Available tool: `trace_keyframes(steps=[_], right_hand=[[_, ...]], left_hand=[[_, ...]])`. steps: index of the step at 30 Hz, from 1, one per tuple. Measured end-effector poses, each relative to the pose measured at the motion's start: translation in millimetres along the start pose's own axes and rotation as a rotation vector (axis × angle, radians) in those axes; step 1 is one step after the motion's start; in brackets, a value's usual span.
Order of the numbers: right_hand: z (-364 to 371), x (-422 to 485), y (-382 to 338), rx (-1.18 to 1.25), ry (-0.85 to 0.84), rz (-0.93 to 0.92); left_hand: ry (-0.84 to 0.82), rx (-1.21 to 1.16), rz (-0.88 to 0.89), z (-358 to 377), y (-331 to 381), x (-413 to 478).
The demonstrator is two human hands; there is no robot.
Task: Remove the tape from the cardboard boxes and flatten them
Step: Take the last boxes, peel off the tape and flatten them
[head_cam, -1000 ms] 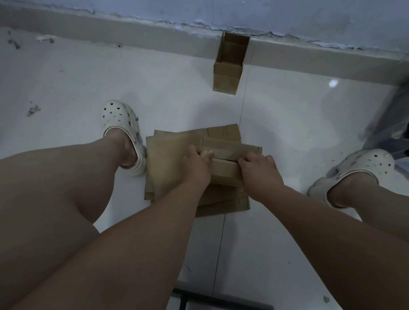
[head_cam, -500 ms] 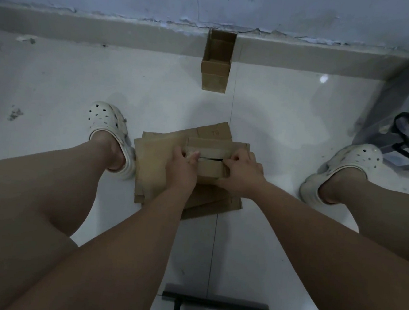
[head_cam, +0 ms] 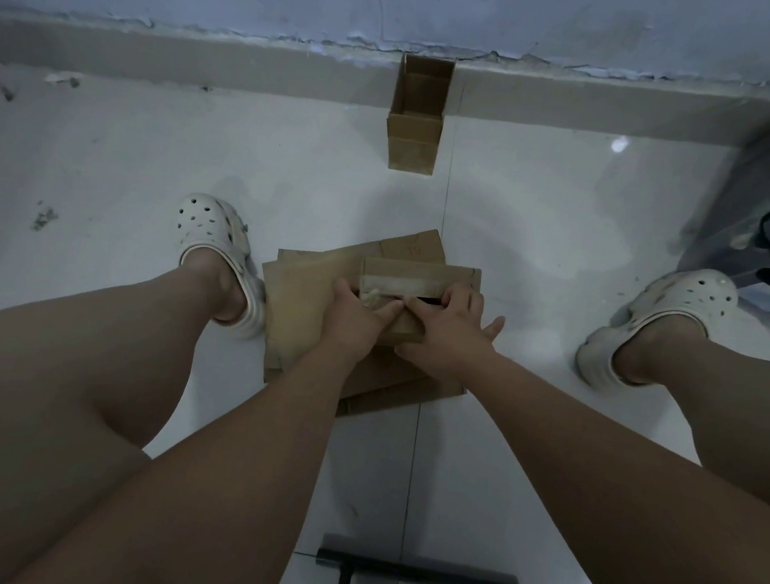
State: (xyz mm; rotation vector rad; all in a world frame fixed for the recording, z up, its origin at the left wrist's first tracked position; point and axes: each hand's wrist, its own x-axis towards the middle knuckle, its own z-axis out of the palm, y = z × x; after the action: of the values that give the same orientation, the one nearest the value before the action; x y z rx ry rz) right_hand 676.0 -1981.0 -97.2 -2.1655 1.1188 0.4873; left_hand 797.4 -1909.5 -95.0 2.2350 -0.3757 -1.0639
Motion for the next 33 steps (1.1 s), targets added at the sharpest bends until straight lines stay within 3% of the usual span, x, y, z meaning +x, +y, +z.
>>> trace_keyframes(steps=[5, 13, 17, 21, 24, 27, 29, 33], right_hand=[[-9.0, 6.4, -5.5, 0.179, -0.014, 0.100], [-1.6, -4.8, -12.0, 0.163, 0.146, 0.050], [-2.0, -11.8, -11.5, 0.054, 0.325, -0.007], [-6.6, -12.0, -11.8, -0.094, 0.565, -0.157], [-14.8, -8.3, -10.0, -0.189, 0.652, -0.280], [-27.9, 3.2, -2.6, -0.271, 0.591, -0.249], [-39.3, 12.3, 5.6, -0.215, 0.537, -0.157], [-47.2, 17.7, 14.1, -0.083, 0.314, -0.200]], left_hand=[[0.031, -0.085, -0.004, 3.3, 0.2, -2.4], [0.164, -0.194, -0.054, 10.2, 2.1, -3.9], [0.153, -0.127, -0.018, 12.7, 2.6, -6.1], [0.186, -0.100, 0.030, 12.0, -0.2, -9.6], [0.213, -0.066, 0.047, 10.1, -5.4, -12.2], [0.214, -0.026, 0.053, 6.9, -7.8, -13.6], [0.219, 0.002, 0.054, 3.1, -5.5, -12.8], [0.213, 0.132, 0.053, 0.5, -2.1, -13.2]])
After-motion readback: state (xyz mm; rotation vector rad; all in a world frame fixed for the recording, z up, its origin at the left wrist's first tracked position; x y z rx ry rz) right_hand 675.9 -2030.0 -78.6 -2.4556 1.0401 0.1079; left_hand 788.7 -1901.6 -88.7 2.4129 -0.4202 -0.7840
